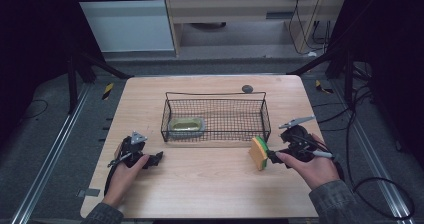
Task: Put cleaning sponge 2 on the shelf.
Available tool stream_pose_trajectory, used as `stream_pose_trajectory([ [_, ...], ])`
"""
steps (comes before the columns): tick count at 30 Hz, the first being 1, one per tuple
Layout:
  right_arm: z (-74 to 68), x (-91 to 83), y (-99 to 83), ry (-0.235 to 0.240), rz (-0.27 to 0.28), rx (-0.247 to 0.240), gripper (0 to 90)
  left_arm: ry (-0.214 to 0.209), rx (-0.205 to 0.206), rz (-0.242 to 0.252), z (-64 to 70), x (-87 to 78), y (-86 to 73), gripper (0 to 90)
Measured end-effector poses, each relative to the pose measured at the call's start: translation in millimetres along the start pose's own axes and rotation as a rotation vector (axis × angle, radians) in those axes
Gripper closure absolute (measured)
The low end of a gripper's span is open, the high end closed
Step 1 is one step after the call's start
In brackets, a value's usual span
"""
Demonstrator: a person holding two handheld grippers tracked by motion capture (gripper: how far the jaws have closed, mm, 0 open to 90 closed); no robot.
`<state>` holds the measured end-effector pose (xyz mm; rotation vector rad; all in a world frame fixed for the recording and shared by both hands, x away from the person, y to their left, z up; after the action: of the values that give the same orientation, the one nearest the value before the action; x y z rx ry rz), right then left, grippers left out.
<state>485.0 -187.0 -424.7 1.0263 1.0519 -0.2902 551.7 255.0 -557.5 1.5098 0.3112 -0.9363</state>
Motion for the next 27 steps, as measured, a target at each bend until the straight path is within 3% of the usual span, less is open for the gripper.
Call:
stream_pose_trajectory([
  [6,-12.0,0.9,19.1,0.027,0.003,-0.018,13.6,0.001,0.001,0.0,0.0,-0.1,0.0,0.0],
  [13,-23.0,18.4,32.0,0.055,-0.036,-0.044,16.2,0.001,-0.001,0.001,0.0,-0.1,-0.1,0.0],
  [27,-18.4,56.9,23.0,0.057,-0.137,-0.027,22.9,0.001,0.0,0.001,0.0,-0.1,-0.1,0.0],
])
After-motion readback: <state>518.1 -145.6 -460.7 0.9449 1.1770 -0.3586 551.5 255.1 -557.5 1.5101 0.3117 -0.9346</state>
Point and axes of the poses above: each handheld gripper's, and its own axes: x roughly forward along the jaws, y roughly out of its top, z roughly to its right, the point moved 7 cm from there along x, roughly forward along the jaws, and after that the axes turned 10 degrees about -x, right-handed, at the moved point
